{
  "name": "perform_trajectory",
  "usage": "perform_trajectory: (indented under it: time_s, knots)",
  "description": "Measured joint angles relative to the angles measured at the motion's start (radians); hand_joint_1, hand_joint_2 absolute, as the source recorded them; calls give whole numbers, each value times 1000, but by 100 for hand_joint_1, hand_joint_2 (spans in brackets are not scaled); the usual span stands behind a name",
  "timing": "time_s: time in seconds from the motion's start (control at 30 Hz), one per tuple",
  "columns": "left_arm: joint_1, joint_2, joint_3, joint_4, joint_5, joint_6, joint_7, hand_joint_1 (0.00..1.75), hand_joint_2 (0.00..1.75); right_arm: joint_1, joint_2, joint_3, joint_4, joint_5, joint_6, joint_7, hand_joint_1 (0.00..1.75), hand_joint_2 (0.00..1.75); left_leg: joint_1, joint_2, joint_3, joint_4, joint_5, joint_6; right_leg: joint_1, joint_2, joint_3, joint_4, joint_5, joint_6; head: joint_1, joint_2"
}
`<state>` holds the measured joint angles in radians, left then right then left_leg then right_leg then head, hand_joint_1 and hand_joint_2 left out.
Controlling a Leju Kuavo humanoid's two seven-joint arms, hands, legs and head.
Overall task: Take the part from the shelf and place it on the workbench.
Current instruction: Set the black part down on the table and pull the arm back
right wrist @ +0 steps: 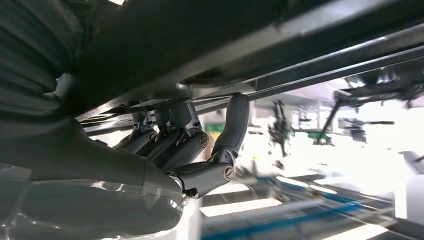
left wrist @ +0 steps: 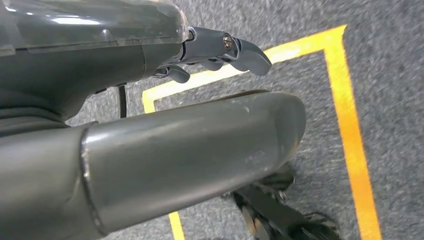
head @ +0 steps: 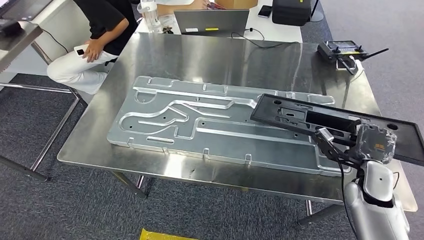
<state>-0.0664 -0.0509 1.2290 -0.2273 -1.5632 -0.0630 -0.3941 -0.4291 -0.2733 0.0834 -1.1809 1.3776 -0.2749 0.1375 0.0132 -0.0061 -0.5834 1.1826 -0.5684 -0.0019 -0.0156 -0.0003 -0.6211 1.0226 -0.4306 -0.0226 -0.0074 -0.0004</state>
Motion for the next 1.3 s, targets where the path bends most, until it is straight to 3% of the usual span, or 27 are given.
perform_trajectory:
  time_s: [0.07, 0.1, 0.13, 0.2, 0.27, 0.33, 0.43, 0.5, 0.57, 0.6, 0.63, 0.67, 0.73, 0.8, 0.87, 0.93, 1.0, 1.07, 1.1, 1.13, 1.17, 1.23, 1.3]
  knots:
    - [-2, 2, -1, 0, -2, 0, 0, 0, 0, -33, 17, 17, 68, 27, -10, -21, 175, 175, 0, 0, -76, 97, -40, -4, 4, 3, 10, 1, -10, -7, 0, 0]
    - [-2, 3, -2, 0, -3, -1, 0, 0, 0, -46, 29, 27, 97, 35, -12, -27, 175, 175, 0, 0, -96, 106, -35, -4, 6, 5, 17, 1, -16, -9, 0, 0]
    - [-2, 4, -3, 0, -4, -1, 0, 0, 0, -57, 43, 38, 124, 42, -8, -32, 175, 175, -1, 0, -100, 81, -8, -2, 9, 7, 25, 2, -22, -10, 0, 0]
    - [-3, 5, -6, 0, -5, -1, 1, 0, 0, -76, 71, 62, 169, 52, 9, -40, 175, 175, -5, 1, -67, -43, 88, 11, 13, 9, 43, 2, -35, -10, 0, 0]
    - [-8, 8, -10, 0, -6, -1, 1, 0, 0, -93, 101, 93, 211, 58, 24, -47, 175, 175, -13, 4, -37, -141, 134, 24, 15, 11, 52, 2, -42, -5, 0, 0]
    - [-10, 11, -16, 1, -6, -2, 2, 0, 0, -109, 129, 127, 248, 62, 25, -50, 175, 175, -18, 5, -30, -163, 134, 29, 14, 12, 52, 0, -45, 4, 0, 0]
    - [-9, 12, -23, 1, -6, -2, 2, 0, 0, -127, 154, 163, 277, 65, 22, -48, 175, 175, -9, 8, -13, -186, 151, 37, 16, 10, 49, 17, -64, 19, 0, 0]
    - [-12, 12, -25, 1, -6, -2, 1, 0, 0, -136, 162, 180, 295, 64, 23, -49, 175, 175, -4, 10, -5, -196, 154, 41, 11, 7, 5, 113, -117, 29, 0, 0]
    - [-13, 12, -28, 1, -6, -2, 1, 0, 0, -141, 169, 194, 310, 62, 25, -55, 175, 175, -3, 10, -4, -196, 151, 41, 3, 6, -66, 245, -167, 39, 1, 0]
    - [-11, 12, -30, 1, -6, -2, 0, 0, 0, -143, 175, 200, 316, 61, 26, -59, 175, 175, -2, 10, -2, -195, 148, 40, -1, 6, -88, 276, -167, 44, 0, 0]
    - [-10, 11, -31, 1, -6, -2, 0, 0, 0, -147, 182, 208, 322, 61, 27, -62, 175, 175, 0, 10, 0, -193, 146, 36, -5, 5, -89, 268, -147, 48, 1, 0]
    - [-9, 11, -33, 1, -6, -2, 0, 0, 0, -151, 189, 215, 328, 60, 29, -65, 175, 175, 3, 11, 4, -191, 142, 31, -8, 5, -68, 218, -110, 51, 1, 0]
    - [-11, 10, -38, 1, -6, -3, 0, 0, 87, -161, 206, 230, 341, 60, 36, -69, 87, 87, 6, 11, 7, -182, 133, 18, -12, 5, -4, 78, -42, 54, 1, 0]
    - [-15, 10, -43, 1, -6, -3, 0, 0, 175, -169, 225, 243, 353, 57, 43, -73, 0, 0, 6, 11, 5, -175, 127, 5, -9, 7, 27, 8, -23, 47, 0, 0]
    - [-16, 10, -48, 1, -6, -2, 3, 0, 175, -180, 241, 254, 362, 49, 46, -75, 0, 0, 7, 11, 6, -177, 127, -8, -4, 9, 26, 5, -24, 31, -1, 0]
    - [-15, 10, -50, 2, -4, 0, 7, 0, 87, -193, 254, 265, 369, 37, 45, -74, 0, 0, 12, 10, 0, -159, 113, -18, -4, 8, 29, -1, -19, 14, 0, 0]
    - [-14, 10, -51, 2, 0, 2, 8, 0, 0, -201, 263, 273, 375, 29, 44, -74, 0, 0, 15, 10, -41, -67, 57, -24, -4, 5, 30, -6, -15, 2, -1, 0]
    - [-12, 11, -51, 2, 2, 3, 9, 0, 0, -202, 269, 278, 381, 23, 42, -74, 0, 0, 14, 10, -105, 71, -7, -26, 0, 5, 28, -6, -15, -3, -1, 0]
    - [-11, 12, -51, 2, 3, 3, 10, 0, 0, -202, 271, 280, 384, 20, 41, -74, 0, 0, 14, 10, -124, 112, -16, -26, 3, 5, 28, -5, -16, -4, -1, 0]
    - [-9, 12, -51, 2, 4, 1, 10, 0, 0, -202, 271, 282, 387, 16, 40, -74, 0, 0, 13, 10, -126, 116, -6, -23, 6, 5, 28, -4, -16, -5, -1, 0]
    - [-8, 12, -51, 2, 5, 0, 11, 0, 0, -202, 271, 283, 389, 13, 38, -74, 0, 0, 12, 10, -107, 77, 22, -18, 8, 5, 29, -2, -17, -5, -1, 0]
    - [-8, 13, -51, 2, 9, -3, 12, 0, 0, -202, 272, 283, 392, 9, 35, -74, 0, 0, 6, 11, -37, -65, 87, -3, 12, 6, 31, 1, -20, -4, -1, 0]
    - [-10, 16, -50, 2, 12, -4, 13, 0, 0, -201, 271, 284, 394, 5, 34, -72, 0, 0, -2, 13, 4, -155, 113, 9, 16, 7, 29, 2, -21, 3, 0, 0]
